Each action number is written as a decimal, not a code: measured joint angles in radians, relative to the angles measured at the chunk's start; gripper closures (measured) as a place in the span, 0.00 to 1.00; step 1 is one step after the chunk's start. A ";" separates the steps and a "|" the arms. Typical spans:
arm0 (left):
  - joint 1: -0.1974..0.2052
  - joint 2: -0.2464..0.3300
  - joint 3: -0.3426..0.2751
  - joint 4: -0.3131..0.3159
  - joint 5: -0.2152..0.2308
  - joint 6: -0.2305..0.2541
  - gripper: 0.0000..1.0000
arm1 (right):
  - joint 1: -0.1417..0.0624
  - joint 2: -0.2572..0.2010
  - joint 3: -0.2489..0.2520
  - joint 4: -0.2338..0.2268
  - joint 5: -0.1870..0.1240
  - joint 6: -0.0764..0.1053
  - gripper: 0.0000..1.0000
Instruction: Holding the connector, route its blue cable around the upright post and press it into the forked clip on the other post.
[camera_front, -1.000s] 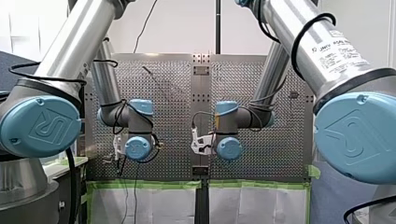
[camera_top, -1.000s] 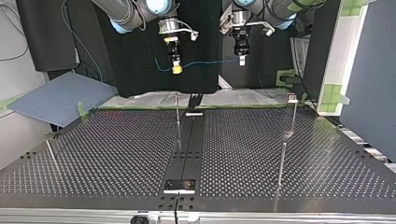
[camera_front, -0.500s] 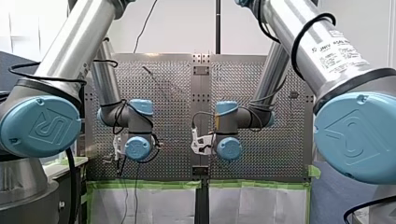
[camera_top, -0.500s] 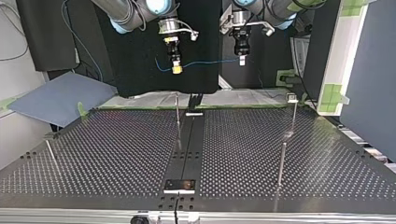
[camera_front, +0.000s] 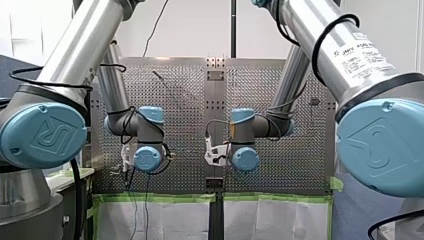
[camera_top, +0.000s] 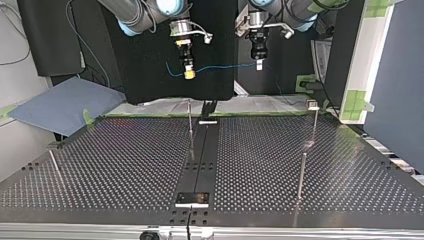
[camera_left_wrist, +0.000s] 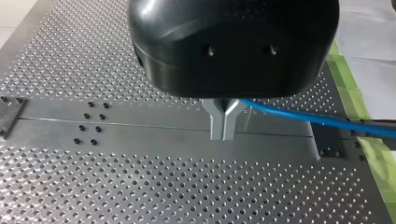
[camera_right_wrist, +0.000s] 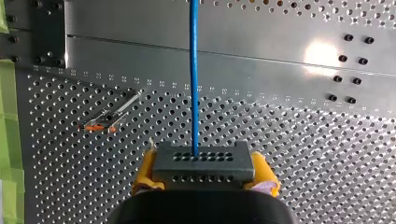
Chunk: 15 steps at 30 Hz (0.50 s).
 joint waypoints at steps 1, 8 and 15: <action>0.000 0.000 0.000 0.000 0.000 0.000 1.00 | 0.000 0.000 0.000 0.000 0.000 0.000 1.00; -0.024 0.012 0.019 -0.024 -0.024 0.024 1.00 | -0.008 -0.006 -0.018 0.018 0.018 0.004 1.00; -0.089 0.074 0.026 -0.090 -0.077 0.049 1.00 | -0.004 -0.057 -0.059 0.073 0.073 0.053 1.00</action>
